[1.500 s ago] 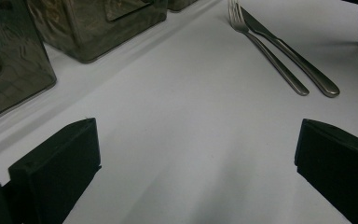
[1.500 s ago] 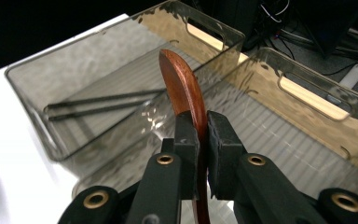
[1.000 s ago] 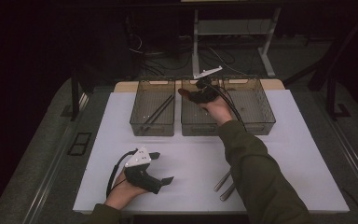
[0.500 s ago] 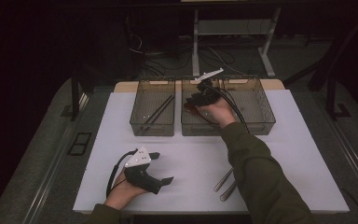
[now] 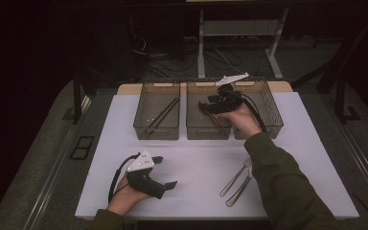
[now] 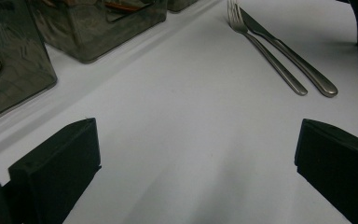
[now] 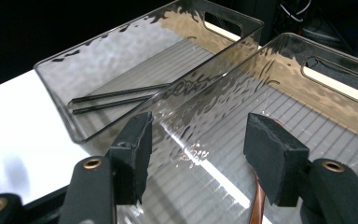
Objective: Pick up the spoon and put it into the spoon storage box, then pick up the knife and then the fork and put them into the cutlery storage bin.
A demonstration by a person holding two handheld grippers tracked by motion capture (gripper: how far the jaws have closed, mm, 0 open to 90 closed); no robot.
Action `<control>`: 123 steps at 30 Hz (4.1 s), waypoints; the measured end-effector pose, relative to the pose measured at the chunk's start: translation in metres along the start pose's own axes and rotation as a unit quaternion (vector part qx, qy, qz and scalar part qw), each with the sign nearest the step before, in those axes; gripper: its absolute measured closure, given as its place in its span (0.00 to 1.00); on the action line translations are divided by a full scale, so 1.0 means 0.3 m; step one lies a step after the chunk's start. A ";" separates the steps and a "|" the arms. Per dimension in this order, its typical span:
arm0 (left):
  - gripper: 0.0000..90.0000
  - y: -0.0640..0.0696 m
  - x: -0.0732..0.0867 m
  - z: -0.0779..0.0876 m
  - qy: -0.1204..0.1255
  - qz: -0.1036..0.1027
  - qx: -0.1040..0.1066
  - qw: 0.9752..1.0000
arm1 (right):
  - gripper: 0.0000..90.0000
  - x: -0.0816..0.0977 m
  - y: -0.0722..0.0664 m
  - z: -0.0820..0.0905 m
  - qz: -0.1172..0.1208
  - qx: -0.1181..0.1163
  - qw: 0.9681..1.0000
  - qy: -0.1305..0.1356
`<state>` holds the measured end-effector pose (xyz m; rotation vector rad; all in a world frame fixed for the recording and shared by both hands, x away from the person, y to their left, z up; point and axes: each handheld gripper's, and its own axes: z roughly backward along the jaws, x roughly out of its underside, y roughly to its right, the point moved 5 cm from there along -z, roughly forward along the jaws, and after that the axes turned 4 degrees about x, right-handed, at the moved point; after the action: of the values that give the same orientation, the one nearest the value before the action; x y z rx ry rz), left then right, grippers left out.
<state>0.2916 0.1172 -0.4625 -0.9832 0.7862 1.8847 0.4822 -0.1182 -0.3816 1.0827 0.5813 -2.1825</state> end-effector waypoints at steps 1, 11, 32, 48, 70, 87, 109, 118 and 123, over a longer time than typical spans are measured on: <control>0.00 0.000 0.000 0.000 0.002 0.001 0.000 1.000 | 0.45 0.005 -0.001 0.015 0.001 -0.003 1.000 0.003; 0.00 -0.009 0.007 0.009 0.005 0.010 -0.007 1.000 | 0.38 0.077 -0.025 0.129 0.011 -0.030 0.999 0.015; 0.00 -0.007 0.007 0.016 0.002 0.008 -0.012 1.000 | 0.39 0.273 -0.078 0.318 0.031 -0.056 0.998 0.015; 0.00 -0.008 0.009 0.024 0.006 0.011 -0.016 1.000 | 0.61 0.424 -0.089 0.369 0.036 -0.049 0.998 -0.034; 0.00 -0.005 0.007 0.023 0.001 0.005 -0.020 1.000 | 0.99 0.625 -0.086 0.351 0.084 -0.029 0.982 -0.168; 0.00 -0.002 0.007 0.018 0.000 0.004 -0.017 1.000 | 0.99 0.641 -0.106 0.347 0.119 -0.030 0.968 -0.218; 0.00 0.002 0.007 0.013 -0.001 0.006 -0.016 1.000 | 0.99 0.713 -0.126 0.455 0.124 -0.051 0.960 -0.244; 0.00 0.003 0.007 0.009 -0.003 0.005 -0.015 1.000 | 0.99 0.747 -0.146 0.506 0.143 -0.068 0.954 -0.255; 0.00 0.002 0.007 0.008 -0.003 0.005 -0.015 1.000 | 0.91 0.710 -0.149 0.515 0.167 -0.083 0.950 -0.249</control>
<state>0.2894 0.1197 -0.4629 -0.9933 0.7623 1.9122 0.2679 -0.2545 -0.4636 0.4658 0.3152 -1.9573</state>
